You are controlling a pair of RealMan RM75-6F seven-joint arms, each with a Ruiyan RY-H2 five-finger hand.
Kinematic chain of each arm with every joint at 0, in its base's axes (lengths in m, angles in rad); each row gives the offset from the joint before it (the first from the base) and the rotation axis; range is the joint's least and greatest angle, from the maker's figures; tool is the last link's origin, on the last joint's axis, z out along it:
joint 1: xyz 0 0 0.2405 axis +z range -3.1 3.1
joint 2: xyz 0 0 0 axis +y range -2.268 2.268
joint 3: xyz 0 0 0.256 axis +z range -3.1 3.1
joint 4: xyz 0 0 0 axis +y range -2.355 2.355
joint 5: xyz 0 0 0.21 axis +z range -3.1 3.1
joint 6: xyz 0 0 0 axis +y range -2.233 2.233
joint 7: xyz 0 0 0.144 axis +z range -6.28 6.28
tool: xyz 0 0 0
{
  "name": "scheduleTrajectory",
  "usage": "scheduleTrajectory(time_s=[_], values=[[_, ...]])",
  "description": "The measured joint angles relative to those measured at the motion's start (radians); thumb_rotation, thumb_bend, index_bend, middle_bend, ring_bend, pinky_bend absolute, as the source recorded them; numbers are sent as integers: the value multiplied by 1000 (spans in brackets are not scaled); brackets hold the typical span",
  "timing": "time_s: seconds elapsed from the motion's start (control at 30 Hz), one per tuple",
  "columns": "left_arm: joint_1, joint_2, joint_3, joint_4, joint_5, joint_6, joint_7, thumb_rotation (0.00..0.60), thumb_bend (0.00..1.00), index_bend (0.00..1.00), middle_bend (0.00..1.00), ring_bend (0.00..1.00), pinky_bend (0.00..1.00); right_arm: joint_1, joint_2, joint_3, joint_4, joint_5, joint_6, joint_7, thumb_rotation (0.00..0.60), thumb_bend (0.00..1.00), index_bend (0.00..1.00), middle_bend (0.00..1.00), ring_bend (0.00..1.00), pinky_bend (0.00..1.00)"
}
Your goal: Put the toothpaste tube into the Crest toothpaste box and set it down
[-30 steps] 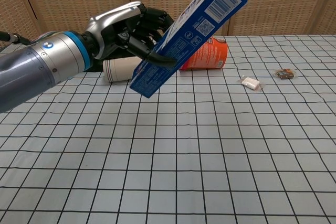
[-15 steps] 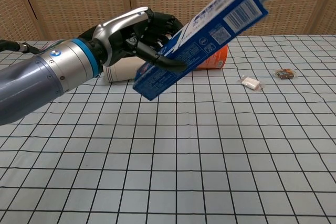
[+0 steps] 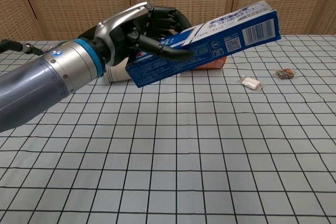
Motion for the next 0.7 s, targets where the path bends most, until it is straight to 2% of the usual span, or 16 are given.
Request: scheduleTrajectory(time_s=[0.27,0.43,0.57,0.7], values=[[22,2,-10,-29,-4,15,-133,600,105,579,476,463,462,-63,-24,-13,129,7,149,-37,600,0,22,9,7,83],[47,2,-32,-63,-8,50,-249,600,118,581,476,463,462,-90,-64,-24,251,67,190,-62,600,0,26,15,8,83],[68,17,-52,-116,-3,77,-339,600,118,574,476,464,463,-108,-101,-35,352,148,191,-72,600,0,26,15,8,79],[81,39,-56,-141,10,88,-364,600,119,574,476,463,462,-123,-120,-48,393,215,134,-49,600,0,26,15,7,72]])
